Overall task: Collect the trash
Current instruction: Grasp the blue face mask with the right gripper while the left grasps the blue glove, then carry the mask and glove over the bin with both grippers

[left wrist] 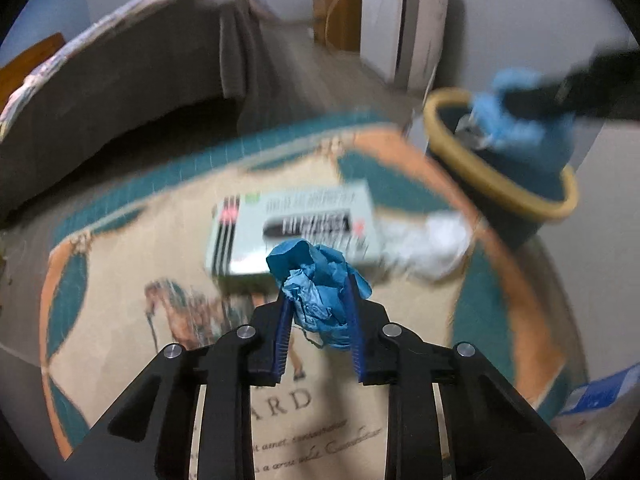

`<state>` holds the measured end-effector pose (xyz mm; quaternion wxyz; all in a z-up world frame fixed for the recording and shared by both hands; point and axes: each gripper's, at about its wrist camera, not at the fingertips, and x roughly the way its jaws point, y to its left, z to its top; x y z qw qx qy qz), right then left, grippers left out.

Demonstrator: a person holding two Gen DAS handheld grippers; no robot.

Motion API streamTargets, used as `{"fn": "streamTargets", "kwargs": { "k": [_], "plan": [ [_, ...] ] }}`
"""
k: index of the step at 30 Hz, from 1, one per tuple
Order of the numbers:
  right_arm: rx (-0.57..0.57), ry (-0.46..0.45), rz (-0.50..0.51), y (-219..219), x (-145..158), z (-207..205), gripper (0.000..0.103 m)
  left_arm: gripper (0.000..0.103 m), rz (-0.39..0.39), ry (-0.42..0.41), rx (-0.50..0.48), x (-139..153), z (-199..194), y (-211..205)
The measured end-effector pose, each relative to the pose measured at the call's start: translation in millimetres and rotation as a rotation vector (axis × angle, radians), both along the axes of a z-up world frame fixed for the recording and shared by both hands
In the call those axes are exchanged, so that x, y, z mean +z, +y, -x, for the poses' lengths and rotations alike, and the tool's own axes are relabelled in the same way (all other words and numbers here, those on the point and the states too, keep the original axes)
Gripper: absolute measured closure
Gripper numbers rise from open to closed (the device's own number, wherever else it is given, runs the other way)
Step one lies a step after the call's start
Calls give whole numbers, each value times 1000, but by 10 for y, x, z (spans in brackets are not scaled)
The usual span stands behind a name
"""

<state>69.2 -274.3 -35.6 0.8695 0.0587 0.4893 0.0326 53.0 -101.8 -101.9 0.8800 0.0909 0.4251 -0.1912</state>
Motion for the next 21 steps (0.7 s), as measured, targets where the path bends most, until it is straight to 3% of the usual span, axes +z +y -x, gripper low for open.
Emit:
{"fn": "streamTargets", "kwargs": {
  "k": [5, 10, 21],
  "plan": [
    [-23, -17, -14, -68, 54, 6, 81, 77, 62, -78, -7, 354, 43, -21],
    [-48, -43, 9, -126, 121, 32, 81, 77, 56, -150, -46, 598, 99, -133],
    [-66, -58, 19, -251, 136, 35, 81, 77, 86, -163, -56, 772, 108, -200]
  ]
}}
